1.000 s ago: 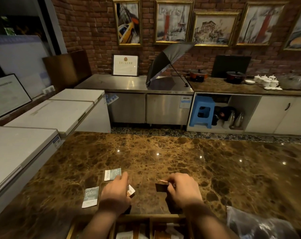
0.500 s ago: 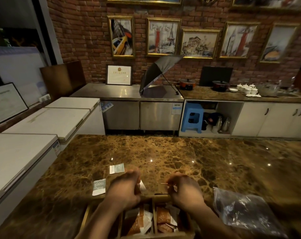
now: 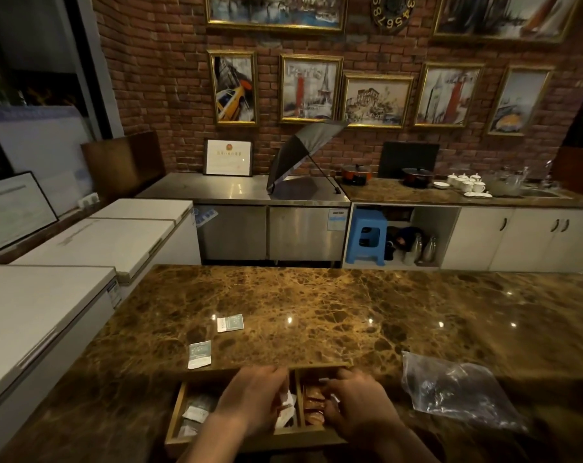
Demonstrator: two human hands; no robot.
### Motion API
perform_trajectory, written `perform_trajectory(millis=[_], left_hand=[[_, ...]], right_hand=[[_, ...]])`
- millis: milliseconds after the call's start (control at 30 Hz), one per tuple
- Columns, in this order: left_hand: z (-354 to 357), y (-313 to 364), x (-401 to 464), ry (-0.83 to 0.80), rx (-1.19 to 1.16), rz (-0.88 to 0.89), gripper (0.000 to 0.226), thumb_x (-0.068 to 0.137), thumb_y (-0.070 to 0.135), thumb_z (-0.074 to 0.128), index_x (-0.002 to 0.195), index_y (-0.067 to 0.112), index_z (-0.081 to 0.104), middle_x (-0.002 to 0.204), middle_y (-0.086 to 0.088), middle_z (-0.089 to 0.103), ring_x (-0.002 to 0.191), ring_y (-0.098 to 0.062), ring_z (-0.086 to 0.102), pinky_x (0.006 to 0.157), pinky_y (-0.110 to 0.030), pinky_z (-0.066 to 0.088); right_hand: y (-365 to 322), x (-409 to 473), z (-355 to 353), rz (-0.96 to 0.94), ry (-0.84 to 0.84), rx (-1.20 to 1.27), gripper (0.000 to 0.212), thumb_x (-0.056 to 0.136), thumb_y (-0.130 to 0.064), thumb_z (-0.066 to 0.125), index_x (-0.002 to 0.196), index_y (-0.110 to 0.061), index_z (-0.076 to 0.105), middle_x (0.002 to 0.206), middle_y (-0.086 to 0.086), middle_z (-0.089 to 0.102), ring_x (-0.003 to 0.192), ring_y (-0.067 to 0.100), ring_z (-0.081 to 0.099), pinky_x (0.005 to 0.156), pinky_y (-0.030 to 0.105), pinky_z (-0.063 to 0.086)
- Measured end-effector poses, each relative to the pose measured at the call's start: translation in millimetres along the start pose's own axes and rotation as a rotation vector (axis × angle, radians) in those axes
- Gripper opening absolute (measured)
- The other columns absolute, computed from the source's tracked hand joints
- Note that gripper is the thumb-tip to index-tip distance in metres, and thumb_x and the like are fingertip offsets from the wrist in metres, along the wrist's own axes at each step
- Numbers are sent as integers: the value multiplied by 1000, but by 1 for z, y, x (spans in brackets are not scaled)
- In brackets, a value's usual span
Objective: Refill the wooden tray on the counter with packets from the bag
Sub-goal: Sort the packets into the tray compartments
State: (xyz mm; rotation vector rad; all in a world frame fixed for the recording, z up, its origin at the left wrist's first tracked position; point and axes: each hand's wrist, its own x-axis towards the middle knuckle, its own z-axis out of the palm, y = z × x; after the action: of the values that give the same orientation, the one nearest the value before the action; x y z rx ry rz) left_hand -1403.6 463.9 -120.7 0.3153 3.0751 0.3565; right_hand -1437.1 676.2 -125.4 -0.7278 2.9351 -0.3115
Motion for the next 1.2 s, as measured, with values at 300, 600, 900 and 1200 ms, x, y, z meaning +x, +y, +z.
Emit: perform_trajectory(millis=[300,600,900,1200], left_hand=[[-1,-13,-1,19,-47,-8,22,98,40,51,116,34,62,122,10,65,116,-13,54,99,-32,38],[-15,-88,-1,182,-116,-351,57,89,60,37,138,35,52,128,4,64,120,-18,60,101,-33,43],[-12,-166,25,142,-97,-561,47,90,50,57,135,38,50,133,5,55,122,-18,52,99,-32,44],[13,-174,50,187,-76,-699,66,72,64,73,122,26,56,120,0,66,109,-21,60,89,-32,51]], right_hand=[[4,9,-1,-1,97,91,33,96,-48,47,119,-33,64,118,-11,60,111,10,54,92,28,44],[-10,71,1,71,58,200,35,96,-50,52,128,-38,57,133,-10,57,120,11,52,103,29,43],[-63,162,16,-126,38,147,34,95,-40,57,128,-33,61,121,-9,58,114,13,55,93,28,48],[-98,228,43,-198,-13,111,42,94,-33,62,136,-32,59,134,-7,56,125,17,53,105,35,45]])
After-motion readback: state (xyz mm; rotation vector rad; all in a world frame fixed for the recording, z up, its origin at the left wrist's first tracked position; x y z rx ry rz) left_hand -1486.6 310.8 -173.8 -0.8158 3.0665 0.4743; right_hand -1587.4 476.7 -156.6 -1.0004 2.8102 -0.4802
